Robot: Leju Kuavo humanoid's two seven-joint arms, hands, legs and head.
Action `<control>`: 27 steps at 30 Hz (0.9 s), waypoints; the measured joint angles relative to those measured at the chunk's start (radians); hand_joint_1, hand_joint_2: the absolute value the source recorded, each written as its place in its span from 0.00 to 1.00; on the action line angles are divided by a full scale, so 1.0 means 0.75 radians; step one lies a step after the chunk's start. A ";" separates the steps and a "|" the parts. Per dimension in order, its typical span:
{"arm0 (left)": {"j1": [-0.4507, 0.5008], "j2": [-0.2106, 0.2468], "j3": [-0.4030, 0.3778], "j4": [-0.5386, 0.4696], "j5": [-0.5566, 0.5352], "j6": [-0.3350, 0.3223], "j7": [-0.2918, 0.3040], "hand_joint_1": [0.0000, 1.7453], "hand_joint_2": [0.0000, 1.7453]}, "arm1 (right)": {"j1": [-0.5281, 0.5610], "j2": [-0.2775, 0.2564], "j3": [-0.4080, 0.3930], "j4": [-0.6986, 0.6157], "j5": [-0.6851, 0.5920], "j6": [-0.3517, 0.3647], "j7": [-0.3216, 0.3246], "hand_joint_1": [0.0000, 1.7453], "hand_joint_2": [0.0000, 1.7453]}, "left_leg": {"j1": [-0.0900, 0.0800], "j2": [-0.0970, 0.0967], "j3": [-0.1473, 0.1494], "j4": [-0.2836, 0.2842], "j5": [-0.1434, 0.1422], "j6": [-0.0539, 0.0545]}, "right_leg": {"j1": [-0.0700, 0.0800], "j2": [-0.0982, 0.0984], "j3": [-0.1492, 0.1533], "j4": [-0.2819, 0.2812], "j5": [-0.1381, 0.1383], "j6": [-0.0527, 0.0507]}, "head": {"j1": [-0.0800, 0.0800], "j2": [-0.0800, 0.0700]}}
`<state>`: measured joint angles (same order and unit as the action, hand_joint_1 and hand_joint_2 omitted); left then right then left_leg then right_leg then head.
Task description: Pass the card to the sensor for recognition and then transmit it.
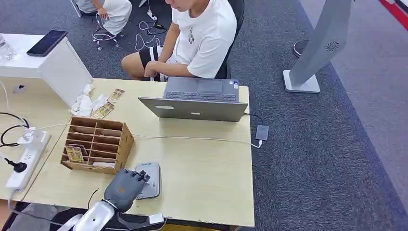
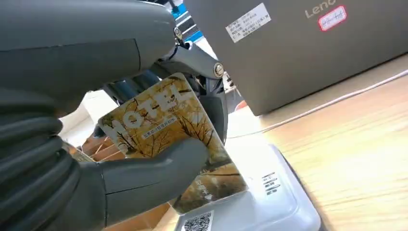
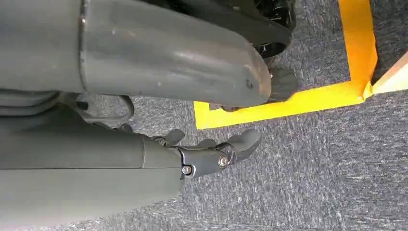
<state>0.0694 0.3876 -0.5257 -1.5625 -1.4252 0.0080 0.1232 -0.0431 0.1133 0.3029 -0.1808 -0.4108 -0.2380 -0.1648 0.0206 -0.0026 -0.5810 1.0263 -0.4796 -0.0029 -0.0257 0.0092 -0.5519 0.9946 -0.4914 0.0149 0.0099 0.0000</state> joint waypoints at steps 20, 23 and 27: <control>-0.222 -0.073 0.176 -0.071 0.028 0.492 0.028 1.00 1.00 | -0.001 0.000 0.012 0.005 0.048 -0.010 0.009 0.00 0.00 | 0.001 -0.002 0.000 0.000 0.002 -0.001 | 0.001 -0.001 0.000 0.001 0.001 0.000 | -0.001 0.000; -0.321 -0.041 0.272 -0.081 0.098 0.542 -0.003 1.00 1.00 | -0.005 0.000 0.031 0.005 0.079 -0.002 0.024 0.00 0.00 | 0.001 -0.003 0.000 0.000 0.003 -0.002 | 0.002 -0.001 0.000 0.001 0.001 0.000 | -0.001 0.000; -0.482 0.014 0.399 -0.034 0.126 0.535 -0.045 1.00 1.00 | -0.014 0.000 0.057 0.005 0.109 0.009 0.049 0.00 0.00 | 0.003 -0.002 0.000 0.000 0.004 -0.004 | 0.003 -0.001 0.000 0.002 0.002 -0.001 | -0.001 0.000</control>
<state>-0.2924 0.3978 -0.2261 -1.5880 -1.3306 0.4089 0.0893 -0.0536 0.1133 0.3456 -0.1770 -0.3289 -0.2312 -0.1283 0.0229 -0.0045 -0.5809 1.0264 -0.4765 -0.0056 -0.0233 0.0081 -0.5519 0.9958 -0.4901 0.0139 0.0095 -0.0004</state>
